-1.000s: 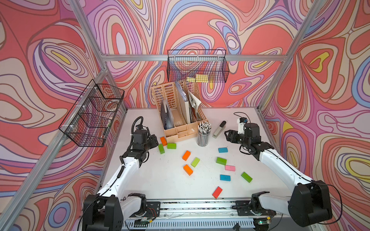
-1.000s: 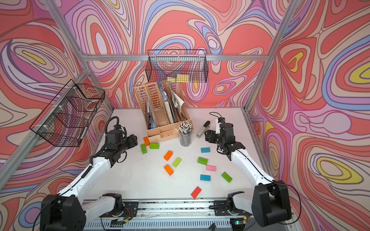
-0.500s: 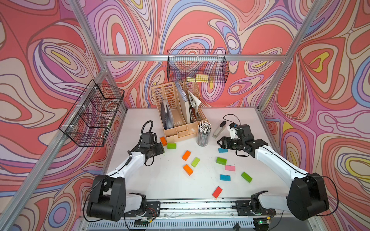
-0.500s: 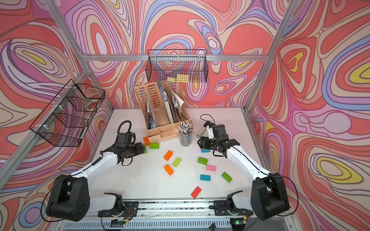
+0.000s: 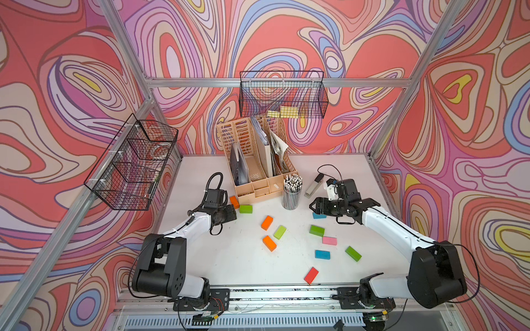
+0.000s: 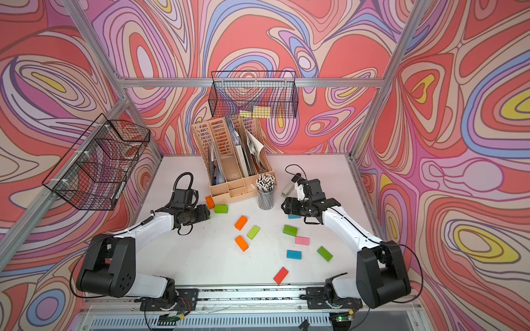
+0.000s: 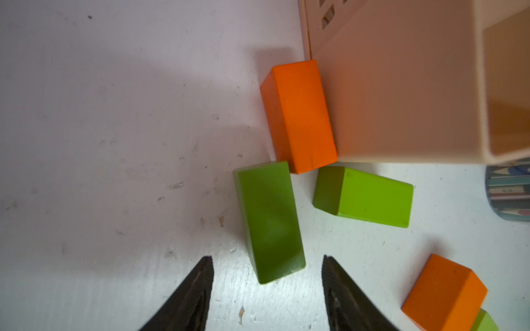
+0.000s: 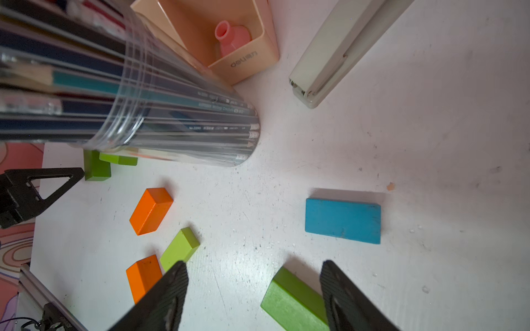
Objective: Assemble the letter c with building blocks
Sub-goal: Pick up the building block from the center of the board.
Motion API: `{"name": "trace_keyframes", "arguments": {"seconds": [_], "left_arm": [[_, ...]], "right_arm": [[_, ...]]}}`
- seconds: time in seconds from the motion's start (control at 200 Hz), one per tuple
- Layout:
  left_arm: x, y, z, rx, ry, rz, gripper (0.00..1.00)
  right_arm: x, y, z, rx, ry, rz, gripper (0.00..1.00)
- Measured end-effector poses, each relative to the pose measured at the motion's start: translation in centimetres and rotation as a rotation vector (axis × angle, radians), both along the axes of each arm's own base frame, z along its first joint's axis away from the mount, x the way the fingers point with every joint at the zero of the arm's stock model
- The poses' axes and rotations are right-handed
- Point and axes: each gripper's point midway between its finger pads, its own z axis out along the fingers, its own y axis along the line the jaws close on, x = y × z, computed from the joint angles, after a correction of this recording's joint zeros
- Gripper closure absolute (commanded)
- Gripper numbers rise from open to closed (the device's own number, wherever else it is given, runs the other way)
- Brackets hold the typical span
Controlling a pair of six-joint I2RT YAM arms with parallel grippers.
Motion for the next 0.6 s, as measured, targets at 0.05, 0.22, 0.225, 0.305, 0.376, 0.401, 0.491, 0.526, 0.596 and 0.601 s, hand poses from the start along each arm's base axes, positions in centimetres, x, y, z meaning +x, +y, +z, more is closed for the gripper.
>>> {"name": "trace_keyframes", "arguments": {"seconds": [0.05, 0.22, 0.225, 0.305, 0.376, 0.401, 0.491, 0.526, 0.596, 0.601], "left_arm": [[0.3, 0.0, 0.0, 0.002, -0.003, -0.004, 0.40], [0.7, 0.0, -0.3, 0.017, 0.002, -0.011, 0.42], [0.6, 0.0, -0.3, 0.017, 0.002, -0.012, 0.42], [0.7, 0.1, -0.5, 0.020, 0.007, -0.012, 0.42], [1.0, 0.1, -0.5, 0.023, 0.007, -0.012, 0.43], [1.1, 0.0, -0.4, 0.023, 0.006, -0.012, 0.44], [1.6, 0.0, -0.4, 0.024, 0.005, -0.013, 0.46], [1.8, -0.1, -0.4, 0.024, 0.006, -0.013, 0.47], [2.0, -0.1, -0.5, 0.024, 0.009, -0.013, 0.49], [2.1, -0.1, -0.5, 0.024, 0.010, -0.013, 0.49]], "right_arm": [[0.0, 0.1, 0.0, 0.003, 0.002, 0.001, 0.24], [0.0, 0.1, 0.0, 0.011, 0.005, -0.001, 0.24], [-0.1, 0.1, 0.0, 0.011, 0.006, -0.001, 0.24], [-0.1, 0.2, 0.0, 0.015, 0.007, -0.001, 0.24], [-0.1, 0.2, 0.1, 0.018, 0.009, -0.003, 0.24], [-0.1, 0.2, 0.1, 0.019, 0.010, -0.003, 0.24], [-0.1, 0.3, 0.1, 0.023, 0.012, -0.004, 0.24], [-0.1, 0.3, 0.1, 0.025, 0.012, -0.003, 0.24], [-0.1, 0.3, 0.1, 0.027, 0.014, -0.005, 0.25], [-0.1, 0.3, 0.1, 0.028, 0.014, -0.005, 0.25]]}}
